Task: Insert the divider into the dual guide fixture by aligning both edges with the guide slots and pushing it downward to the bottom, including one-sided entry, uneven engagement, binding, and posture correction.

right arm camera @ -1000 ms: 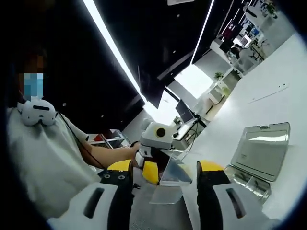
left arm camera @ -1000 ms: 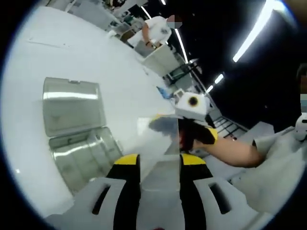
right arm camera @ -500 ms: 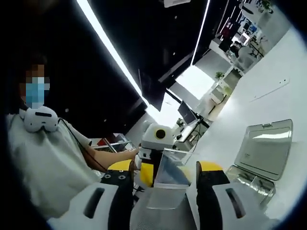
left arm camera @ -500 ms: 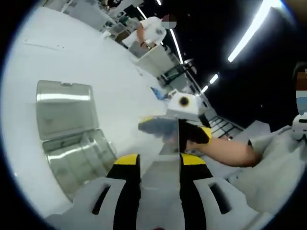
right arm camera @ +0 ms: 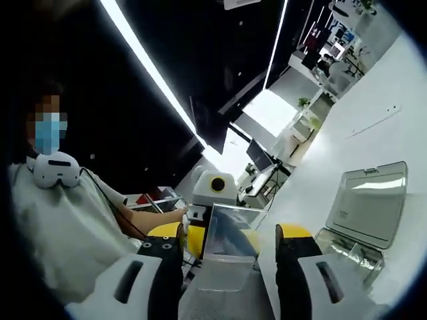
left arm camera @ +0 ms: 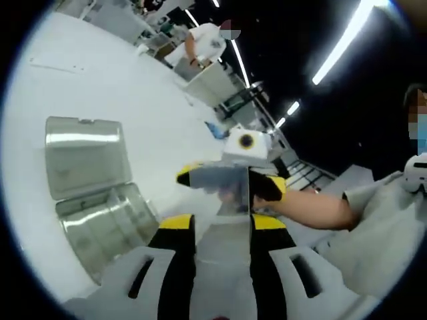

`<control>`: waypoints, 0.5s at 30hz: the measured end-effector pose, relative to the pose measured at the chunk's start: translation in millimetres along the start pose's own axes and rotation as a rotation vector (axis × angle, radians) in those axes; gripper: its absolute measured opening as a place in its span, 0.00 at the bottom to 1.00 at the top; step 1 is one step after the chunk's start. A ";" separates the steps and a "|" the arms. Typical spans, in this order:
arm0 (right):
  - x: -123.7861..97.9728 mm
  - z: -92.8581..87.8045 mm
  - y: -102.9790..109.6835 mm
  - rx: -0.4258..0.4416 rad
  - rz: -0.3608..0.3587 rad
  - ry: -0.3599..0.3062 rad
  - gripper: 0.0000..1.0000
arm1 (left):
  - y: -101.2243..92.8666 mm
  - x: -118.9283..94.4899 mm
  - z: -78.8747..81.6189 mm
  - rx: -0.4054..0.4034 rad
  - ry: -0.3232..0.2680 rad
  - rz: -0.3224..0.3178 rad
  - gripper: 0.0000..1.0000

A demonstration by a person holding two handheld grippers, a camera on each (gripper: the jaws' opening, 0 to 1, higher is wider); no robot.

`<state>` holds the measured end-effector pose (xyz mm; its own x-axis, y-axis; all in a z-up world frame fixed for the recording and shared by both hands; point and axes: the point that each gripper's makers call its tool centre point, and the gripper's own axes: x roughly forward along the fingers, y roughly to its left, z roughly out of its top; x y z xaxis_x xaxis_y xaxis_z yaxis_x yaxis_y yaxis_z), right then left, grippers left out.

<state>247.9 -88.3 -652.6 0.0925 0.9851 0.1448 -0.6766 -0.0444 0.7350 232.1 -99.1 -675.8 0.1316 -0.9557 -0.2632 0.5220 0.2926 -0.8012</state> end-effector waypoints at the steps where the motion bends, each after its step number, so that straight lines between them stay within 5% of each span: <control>1: 0.9 -0.9 3.3 0.017 0.017 0.006 0.52 | -0.6 0.1 0.0 0.004 0.002 -0.003 0.28; 10: 2.9 -0.7 2.6 0.025 0.024 0.009 0.49 | -3.7 0.8 2.0 0.017 0.012 -0.016 0.28; 15: 2.7 -1.4 4.1 0.007 0.033 0.013 0.39 | -5.7 1.5 0.4 0.019 0.016 -0.017 0.28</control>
<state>244.4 -85.5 -650.1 0.0604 0.9852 0.1602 -0.6739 -0.0781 0.7347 229.7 -102.2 -671.4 0.1089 -0.9599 -0.2583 0.5399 0.2753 -0.7954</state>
